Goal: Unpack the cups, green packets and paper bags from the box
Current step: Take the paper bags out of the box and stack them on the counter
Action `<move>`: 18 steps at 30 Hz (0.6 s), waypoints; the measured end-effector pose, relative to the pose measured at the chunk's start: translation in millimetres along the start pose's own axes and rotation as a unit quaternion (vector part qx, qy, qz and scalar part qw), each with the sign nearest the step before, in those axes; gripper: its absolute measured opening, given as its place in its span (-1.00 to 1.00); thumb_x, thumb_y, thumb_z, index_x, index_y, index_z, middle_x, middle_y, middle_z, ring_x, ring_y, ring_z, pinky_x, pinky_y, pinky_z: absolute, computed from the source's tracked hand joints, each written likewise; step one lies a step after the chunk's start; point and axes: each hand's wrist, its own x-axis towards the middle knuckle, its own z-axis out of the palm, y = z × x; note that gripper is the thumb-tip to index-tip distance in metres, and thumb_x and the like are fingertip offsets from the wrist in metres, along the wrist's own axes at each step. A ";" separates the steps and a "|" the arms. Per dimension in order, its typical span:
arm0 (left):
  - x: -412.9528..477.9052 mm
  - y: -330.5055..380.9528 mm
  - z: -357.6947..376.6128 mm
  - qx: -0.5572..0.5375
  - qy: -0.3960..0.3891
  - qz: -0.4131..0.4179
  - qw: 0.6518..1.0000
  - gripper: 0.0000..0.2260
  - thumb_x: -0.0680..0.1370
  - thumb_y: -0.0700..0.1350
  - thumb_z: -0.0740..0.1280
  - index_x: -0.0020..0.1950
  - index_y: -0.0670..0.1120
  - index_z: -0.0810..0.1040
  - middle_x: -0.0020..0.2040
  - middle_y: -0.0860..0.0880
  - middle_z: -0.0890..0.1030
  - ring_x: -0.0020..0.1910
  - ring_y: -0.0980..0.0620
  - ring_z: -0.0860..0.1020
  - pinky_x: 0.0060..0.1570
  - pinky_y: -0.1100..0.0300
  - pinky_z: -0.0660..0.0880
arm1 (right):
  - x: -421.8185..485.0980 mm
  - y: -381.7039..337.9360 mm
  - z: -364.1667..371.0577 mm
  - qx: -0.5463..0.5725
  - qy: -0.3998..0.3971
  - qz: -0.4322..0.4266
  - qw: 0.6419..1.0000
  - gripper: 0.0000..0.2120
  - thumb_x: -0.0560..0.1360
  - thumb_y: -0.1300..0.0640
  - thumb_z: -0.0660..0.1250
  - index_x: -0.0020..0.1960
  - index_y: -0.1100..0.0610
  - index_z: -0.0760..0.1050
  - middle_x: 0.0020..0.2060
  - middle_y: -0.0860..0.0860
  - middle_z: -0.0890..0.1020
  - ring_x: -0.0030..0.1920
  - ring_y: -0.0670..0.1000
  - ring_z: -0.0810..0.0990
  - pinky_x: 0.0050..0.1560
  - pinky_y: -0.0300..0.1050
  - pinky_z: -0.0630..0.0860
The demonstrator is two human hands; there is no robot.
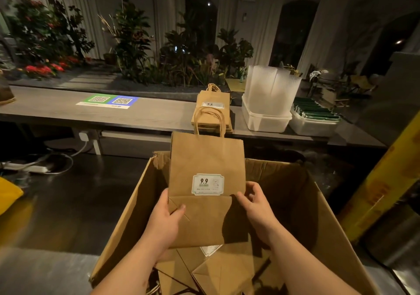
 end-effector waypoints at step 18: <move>-0.1 2.4 -7.8 0.107 0.128 0.079 0.983 -0.65 0.68 -0.06 0.25 0.46 0.05 0.35 0.23 0.07 0.55 0.23 0.02 0.53 0.20 -0.08 0.59 | 1.6 47.1 -1.7 -0.397 -0.046 0.266 0.877 -0.18 0.45 0.02 0.57 0.55 0.15 0.22 0.36 0.10 0.50 0.35 0.11 0.53 0.26 -0.05 0.54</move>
